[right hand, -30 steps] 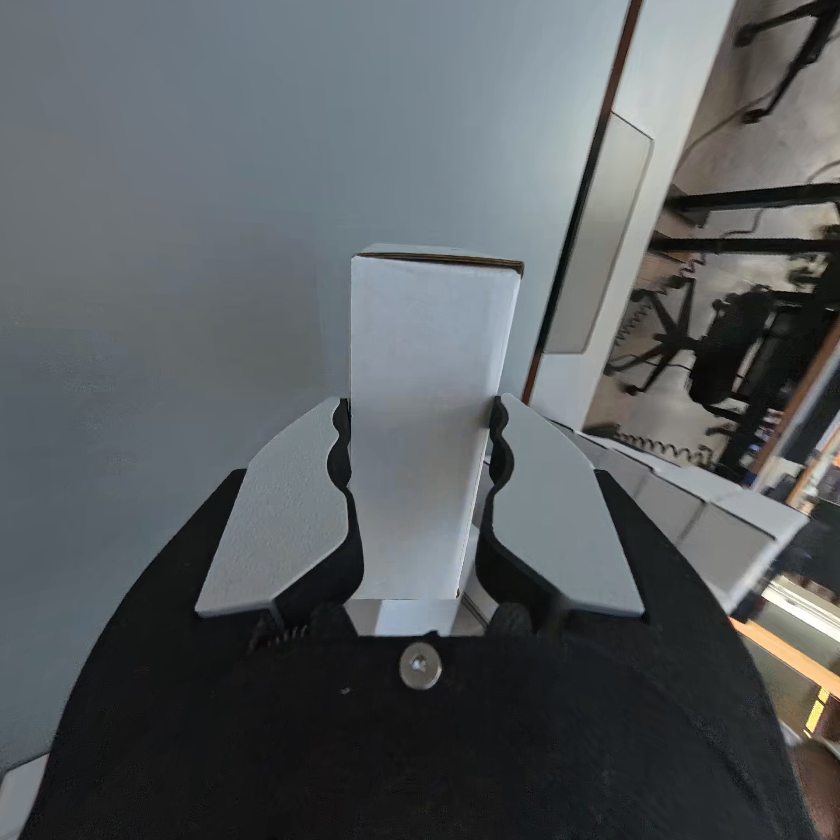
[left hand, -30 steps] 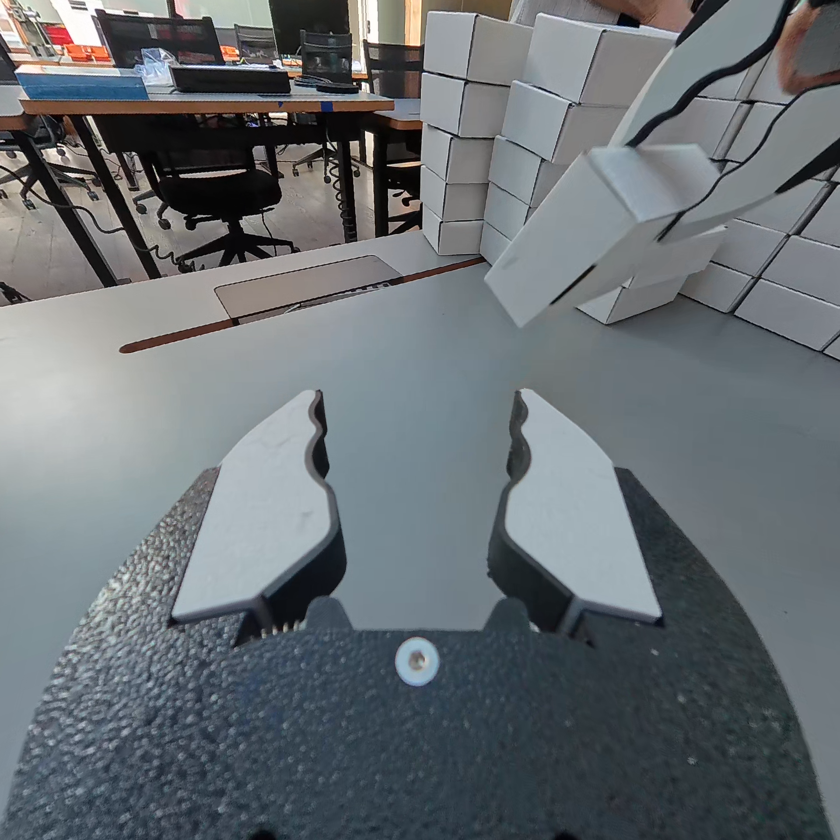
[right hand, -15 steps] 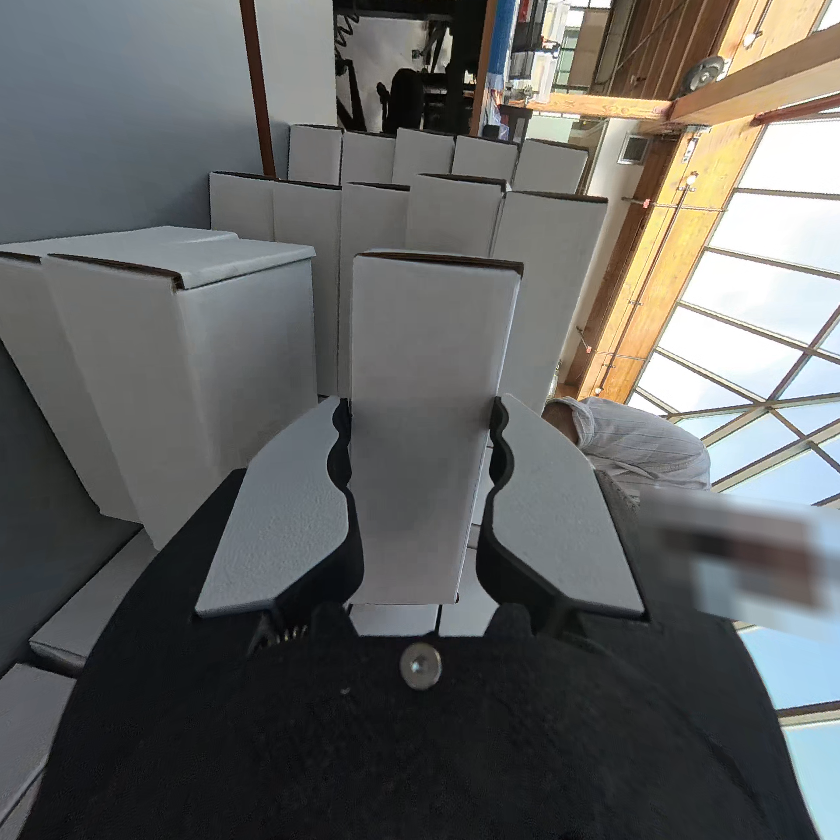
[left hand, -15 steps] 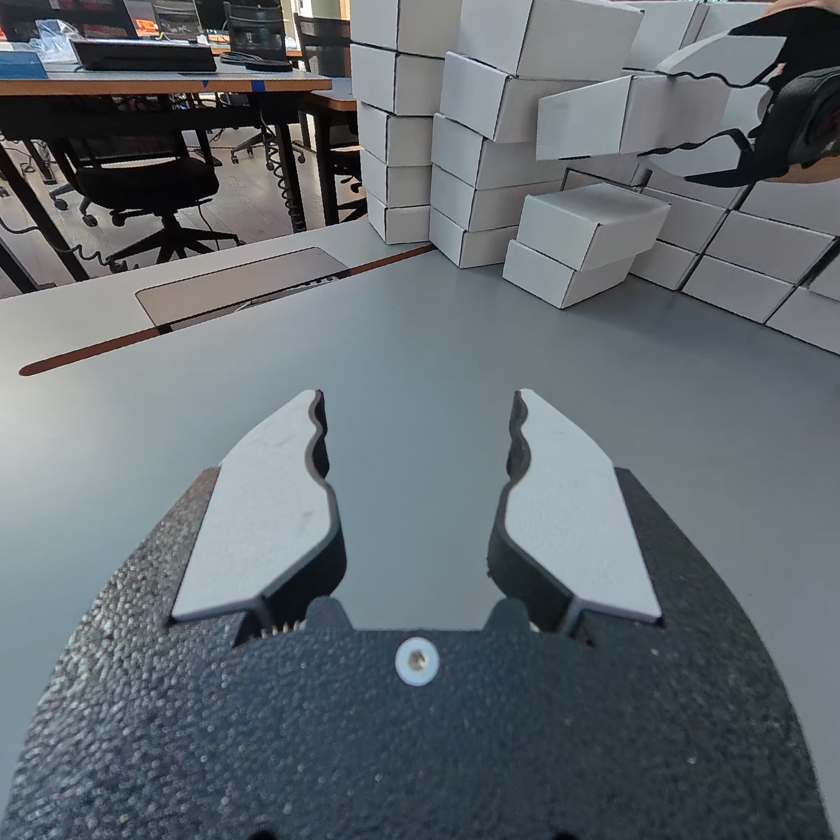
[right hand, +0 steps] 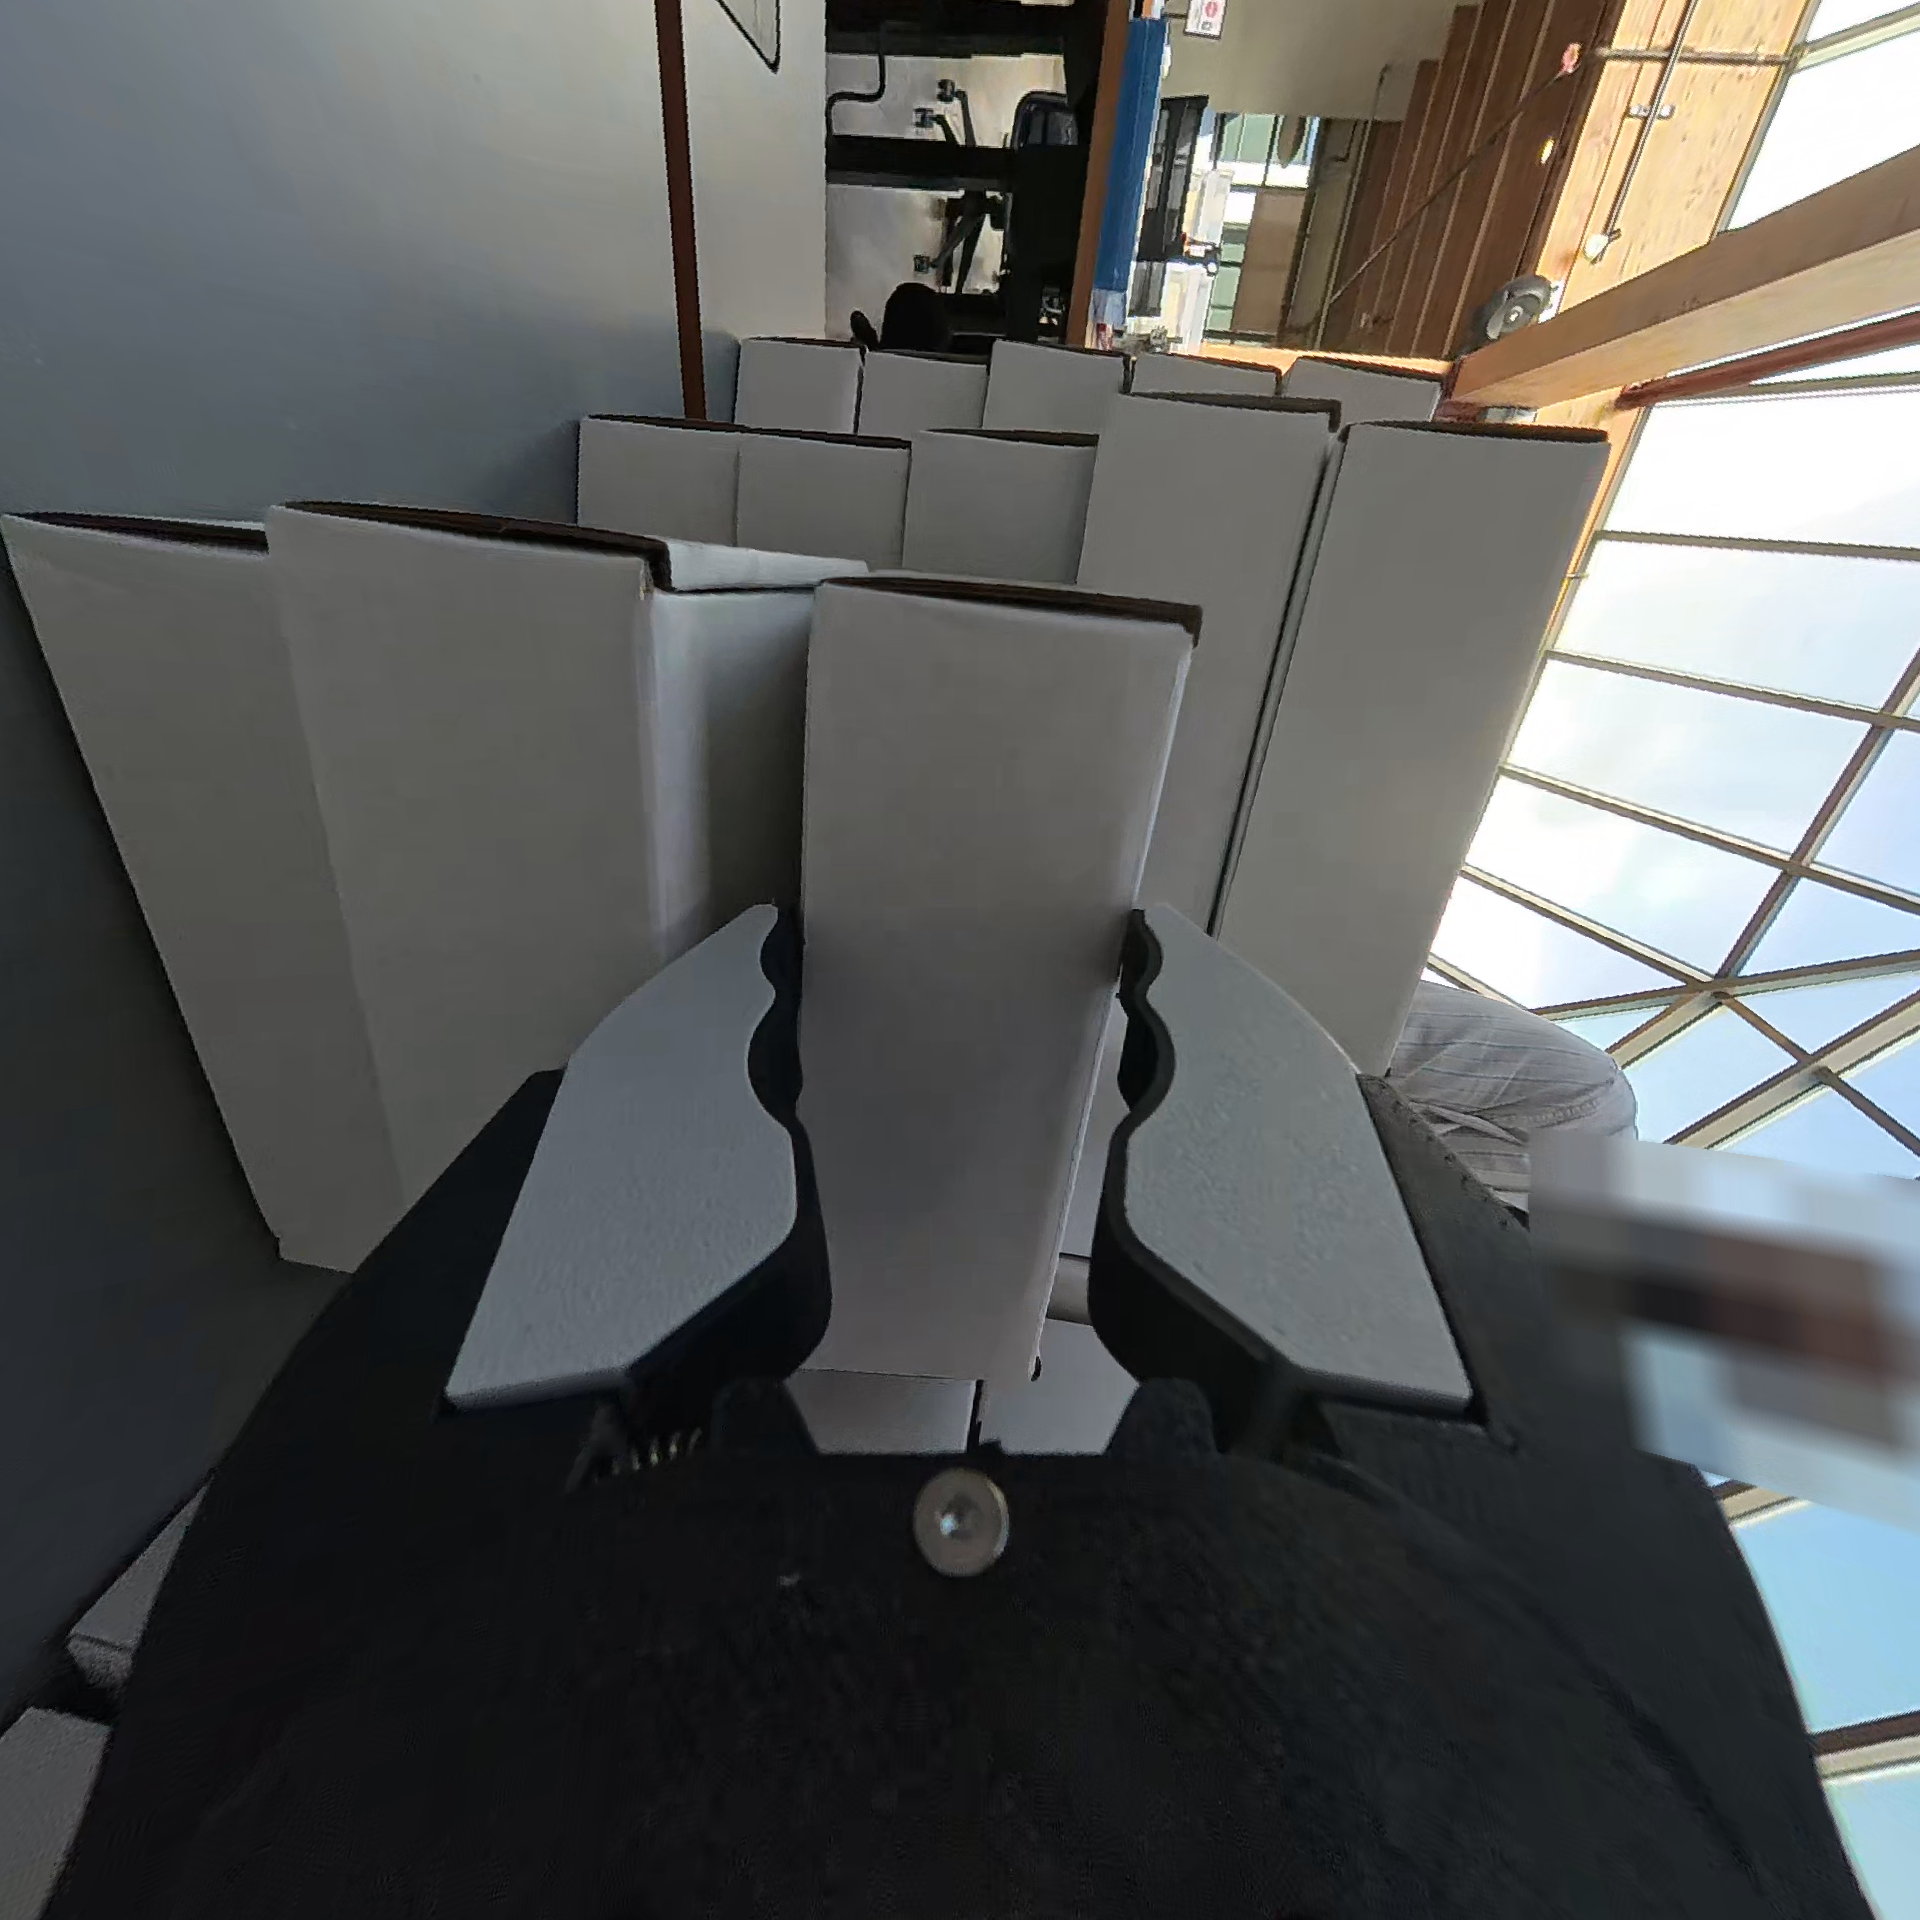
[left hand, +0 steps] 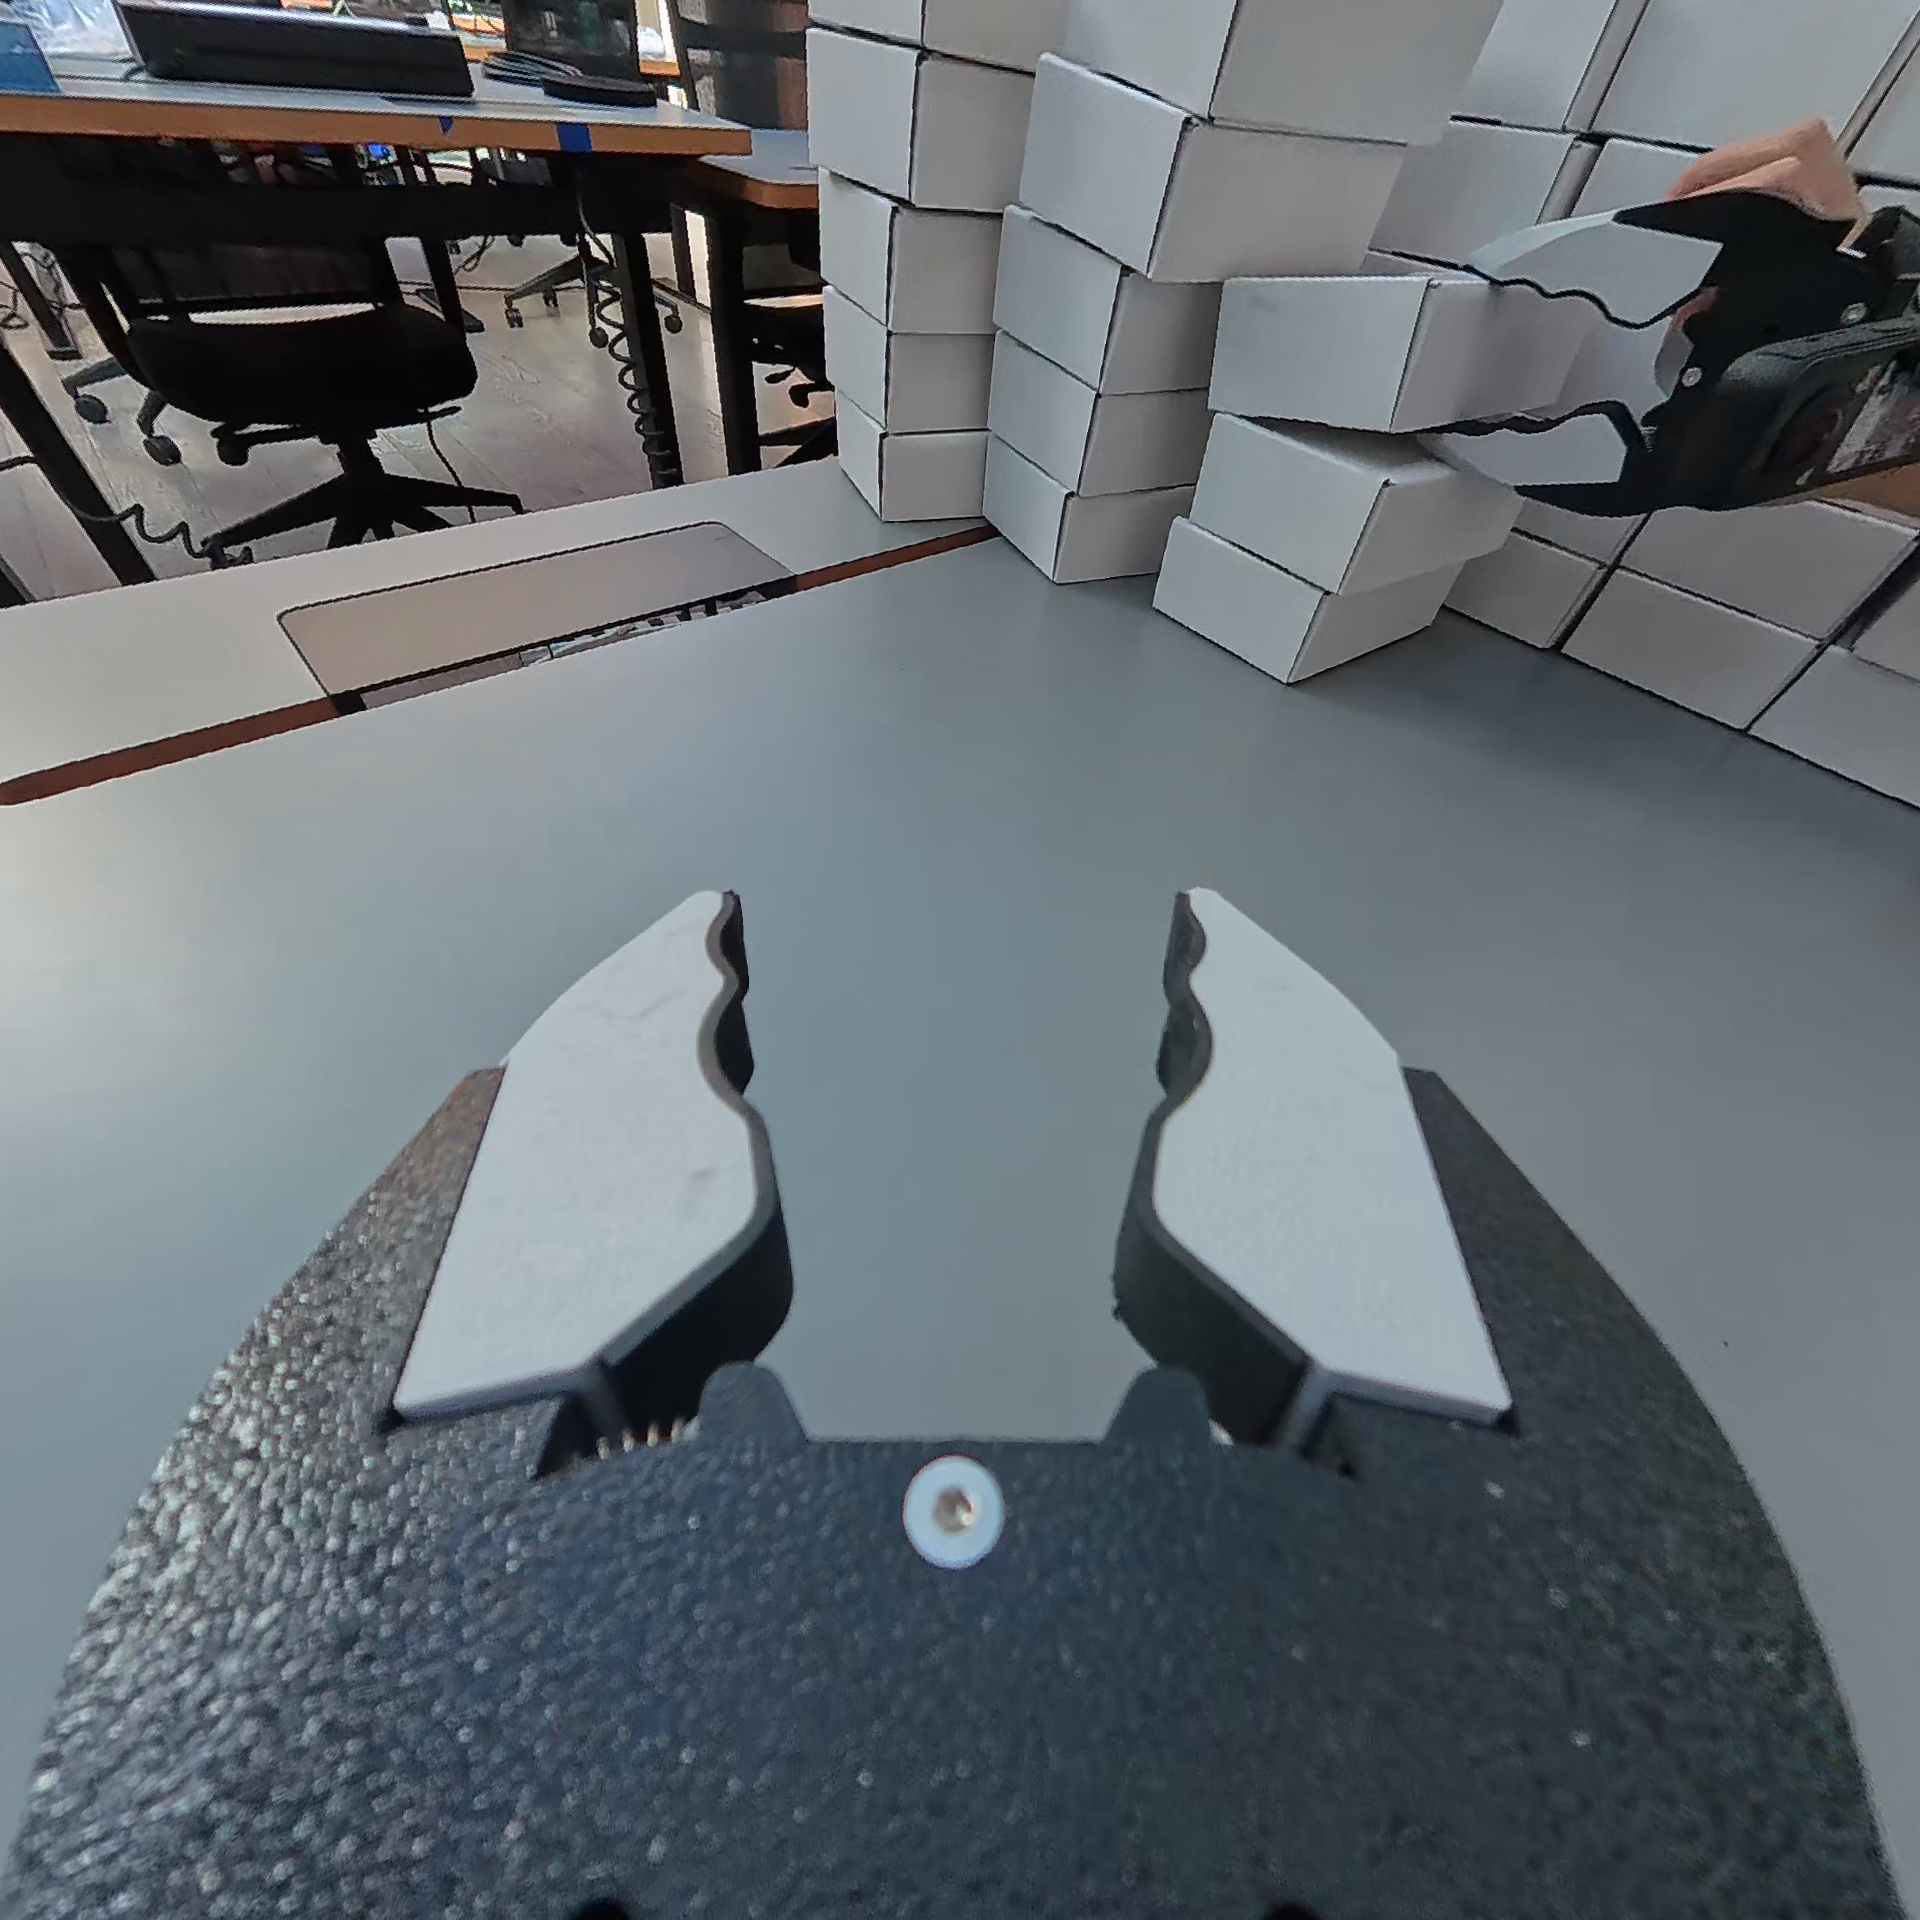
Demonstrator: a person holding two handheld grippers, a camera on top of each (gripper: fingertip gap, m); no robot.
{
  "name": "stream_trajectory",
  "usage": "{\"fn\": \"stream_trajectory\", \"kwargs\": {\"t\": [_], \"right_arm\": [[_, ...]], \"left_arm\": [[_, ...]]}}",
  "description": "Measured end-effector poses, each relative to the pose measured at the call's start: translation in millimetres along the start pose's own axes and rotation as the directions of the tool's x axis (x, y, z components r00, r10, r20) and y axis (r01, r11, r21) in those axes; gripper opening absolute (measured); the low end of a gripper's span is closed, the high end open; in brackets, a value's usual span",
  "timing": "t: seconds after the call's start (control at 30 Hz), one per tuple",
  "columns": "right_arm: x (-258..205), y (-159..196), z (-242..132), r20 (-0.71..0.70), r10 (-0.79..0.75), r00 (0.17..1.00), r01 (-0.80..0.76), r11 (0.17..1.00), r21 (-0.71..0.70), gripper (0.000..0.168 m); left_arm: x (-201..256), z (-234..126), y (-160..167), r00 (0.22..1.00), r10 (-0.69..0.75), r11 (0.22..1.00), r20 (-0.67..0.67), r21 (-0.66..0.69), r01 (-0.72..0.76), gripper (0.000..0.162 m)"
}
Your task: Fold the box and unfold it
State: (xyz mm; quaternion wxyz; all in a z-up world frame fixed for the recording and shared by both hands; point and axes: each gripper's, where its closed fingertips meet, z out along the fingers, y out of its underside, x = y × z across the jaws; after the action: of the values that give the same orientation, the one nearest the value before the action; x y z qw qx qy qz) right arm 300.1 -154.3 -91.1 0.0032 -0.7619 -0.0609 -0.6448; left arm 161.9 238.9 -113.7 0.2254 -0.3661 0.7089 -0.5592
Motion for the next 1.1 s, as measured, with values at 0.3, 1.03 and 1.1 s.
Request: {"fn": "stream_trajectory", "kwargs": {"t": [0.3, 1.03, 1.1], "right_arm": [[-15, -5, -15, 0.287, 0.084, 0.954, -0.099, 0.994, 0.039, 0.056], [-7, -136, -91, 0.492, 0.397, 0.775, -0.545, 0.814, 0.202, 0.056], [-24, -155, -101, 0.556, 0.374, 0.742, -0.563, 0.798, 0.215, 0.058]], "left_arm": [[6, 7, 7, 1.000, 0.014, 0.999, -0.020, -0.035, -0.014, 0.077], [-81, -79, 9, 0.925, 0.147, 0.988, 0.349, -0.097, -0.120, 0.077], [-133, -133, 19, 0.788, 0.300, 0.951, 0.538, -0.235, -0.201, 0.077]]}}
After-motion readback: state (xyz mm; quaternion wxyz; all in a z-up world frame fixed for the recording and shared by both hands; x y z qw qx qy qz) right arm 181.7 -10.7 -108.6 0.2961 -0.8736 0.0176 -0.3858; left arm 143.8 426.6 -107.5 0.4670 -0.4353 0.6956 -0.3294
